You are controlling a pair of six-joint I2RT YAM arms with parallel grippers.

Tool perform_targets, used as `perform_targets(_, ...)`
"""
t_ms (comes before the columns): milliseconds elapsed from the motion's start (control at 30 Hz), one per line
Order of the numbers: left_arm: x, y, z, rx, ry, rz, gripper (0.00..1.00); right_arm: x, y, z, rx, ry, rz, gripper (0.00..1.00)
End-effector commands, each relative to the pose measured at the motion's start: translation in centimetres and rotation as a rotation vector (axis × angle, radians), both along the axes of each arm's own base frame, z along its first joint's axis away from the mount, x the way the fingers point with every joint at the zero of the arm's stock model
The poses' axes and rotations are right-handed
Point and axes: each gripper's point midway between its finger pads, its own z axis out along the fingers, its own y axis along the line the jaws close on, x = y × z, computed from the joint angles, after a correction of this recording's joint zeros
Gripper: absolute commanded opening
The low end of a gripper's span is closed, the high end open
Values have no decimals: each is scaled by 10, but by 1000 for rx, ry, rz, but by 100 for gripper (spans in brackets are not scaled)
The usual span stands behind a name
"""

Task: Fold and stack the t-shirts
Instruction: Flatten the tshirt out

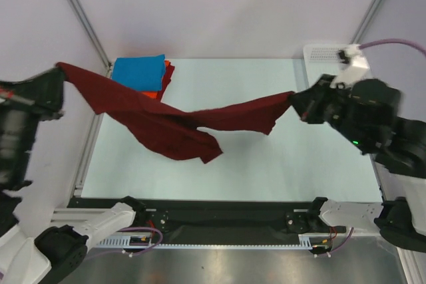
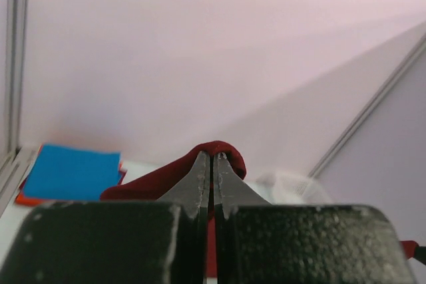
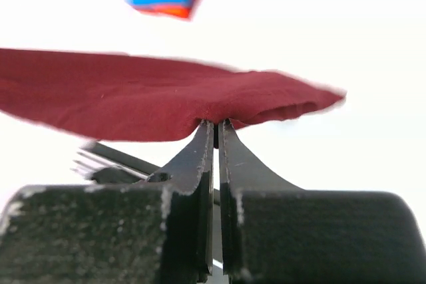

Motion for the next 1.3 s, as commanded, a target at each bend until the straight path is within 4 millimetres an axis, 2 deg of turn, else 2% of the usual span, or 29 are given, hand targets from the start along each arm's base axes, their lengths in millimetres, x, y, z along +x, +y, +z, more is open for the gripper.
perform_targets(0,-48,10,59,-54,-223,-65,0,-30,-39,64,133,-174,12,0)
perform_targets(67,-73,17,81,-95,-322,-90,0,-50,-55,94,212,-237,50,0)
perform_targets(133,-89,15,93,-115,-379,-137,0,-61,-69,107,229,-271,49,0)
perform_targets(167,-100,17,101,-129,-421,-152,0,-68,-68,113,239,-282,78,0)
perform_targets(200,-104,10,104,-123,-438,-194,0,-74,-79,122,254,-310,55,0)
perform_targets(267,-101,3,105,-121,-432,-222,0,-75,-73,122,250,-296,79,0)
perform_targets(333,-83,-8,93,-87,-372,-236,0,-69,-65,109,232,-247,81,0)
perform_targets(400,-56,-22,79,-44,-297,-237,0,-59,-63,103,234,-235,48,0)
perform_targets(433,-33,-31,61,-8,-225,-228,0,-46,-55,85,199,-190,25,0)
perform_targets(467,-15,-38,49,13,-175,-222,0,-37,-55,81,195,-183,-15,0)
perform_targets(500,-4,-41,39,28,-140,-213,0,-24,-45,70,160,-148,-28,0)
perform_targets(633,74,-79,-23,125,57,-218,0,25,-23,17,-19,-7,-119,0)
perform_targets(700,106,-94,-54,157,134,-216,0,57,-28,-17,-97,68,-178,0)
perform_targets(733,136,-108,-84,179,201,-219,0,70,-20,-37,-103,118,-135,0)
perform_targets(767,153,-118,-102,182,246,-244,0,96,-36,-57,-103,146,-203,0)
perform_targets(800,168,-121,-119,174,294,-241,0,109,-45,-71,-110,164,-227,0)
perform_targets(833,200,-132,-158,175,391,-238,0,120,-48,-83,-101,184,-224,0)
perform_targets(867,214,-140,-177,188,427,-253,0,136,-56,-89,-87,179,-249,0)
perform_targets(900,226,-148,-193,203,458,-275,0,151,-84,-117,-107,236,-326,0)
perform_targets(933,255,-158,-228,235,537,-269,0,158,-85,-129,-83,268,-300,0)
perform_targets(967,267,-161,-242,249,568,-261,0,178,-96,-151,-82,307,-333,0)
perform_targets(1000,282,-164,-257,268,599,-251,0,185,-103,-172,-75,352,-338,0)
perform_targets(1033,295,-167,-264,275,606,-241,0,194,-102,-188,-89,375,-323,0)
perform_targets(1067,317,-174,-284,285,636,-231,0,212,-102,-207,-101,392,-316,0)
perform_targets(1100,328,-176,-292,287,644,-225,0,220,-107,-223,-110,418,-324,0)
perform_targets(1133,339,-177,-281,273,624,-220,0,230,-108,-232,-112,426,-315,0)
perform_targets(1167,359,-182,-316,293,693,-212,0,241,-113,-256,-123,481,-325,0)
perform_targets(1233,378,-181,-330,299,725,-193,0,257,-127,-262,-113,487,-349,0)
perform_targets(1267,388,-181,-322,286,705,-175,0,267,-126,-265,-106,476,-344,0)
